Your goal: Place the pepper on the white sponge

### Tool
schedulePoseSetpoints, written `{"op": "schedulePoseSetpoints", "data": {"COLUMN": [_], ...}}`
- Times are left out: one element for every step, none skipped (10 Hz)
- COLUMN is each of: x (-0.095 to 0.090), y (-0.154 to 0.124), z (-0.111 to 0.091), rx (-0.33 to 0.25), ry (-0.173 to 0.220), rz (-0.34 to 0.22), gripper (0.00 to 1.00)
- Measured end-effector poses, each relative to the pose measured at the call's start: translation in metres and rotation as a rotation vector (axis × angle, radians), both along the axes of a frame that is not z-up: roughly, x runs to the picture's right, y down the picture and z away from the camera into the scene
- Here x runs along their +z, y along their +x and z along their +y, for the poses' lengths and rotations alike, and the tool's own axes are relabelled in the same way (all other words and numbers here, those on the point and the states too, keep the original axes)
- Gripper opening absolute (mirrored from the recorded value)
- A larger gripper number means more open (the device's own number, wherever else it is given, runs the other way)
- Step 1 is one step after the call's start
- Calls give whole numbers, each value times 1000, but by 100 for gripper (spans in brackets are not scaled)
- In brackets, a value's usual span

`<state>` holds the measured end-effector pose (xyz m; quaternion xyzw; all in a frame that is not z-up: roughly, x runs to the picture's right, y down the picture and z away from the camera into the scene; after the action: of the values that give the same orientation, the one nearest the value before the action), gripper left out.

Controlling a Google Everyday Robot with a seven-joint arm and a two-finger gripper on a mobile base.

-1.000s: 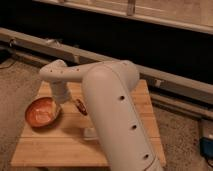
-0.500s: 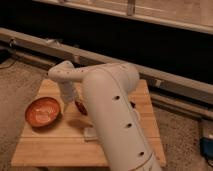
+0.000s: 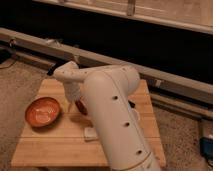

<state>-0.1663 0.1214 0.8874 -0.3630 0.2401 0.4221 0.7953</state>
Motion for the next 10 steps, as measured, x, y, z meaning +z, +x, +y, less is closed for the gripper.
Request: {"op": "schedulePoseSetpoints", "data": {"x": [4,8,11,15,20,22,26,30,32,33], "y": [2,1,0,-1,0,1,-1,-3,-4,-4], "z": [-3,-5,-7,-9,-11,-11,-9,-7,-5,-4], "rx": [-2,-6,-9,-9,-5,-4,-3,-2,-1,1], "ry": [5,9,12,15,16,16,15,13,12,12], "rz": [0,-3,-6,-8,-8,-8,-9,-13,-16,-18], "gripper": [80,80,80,80,80,80,77,66,57,49]}}
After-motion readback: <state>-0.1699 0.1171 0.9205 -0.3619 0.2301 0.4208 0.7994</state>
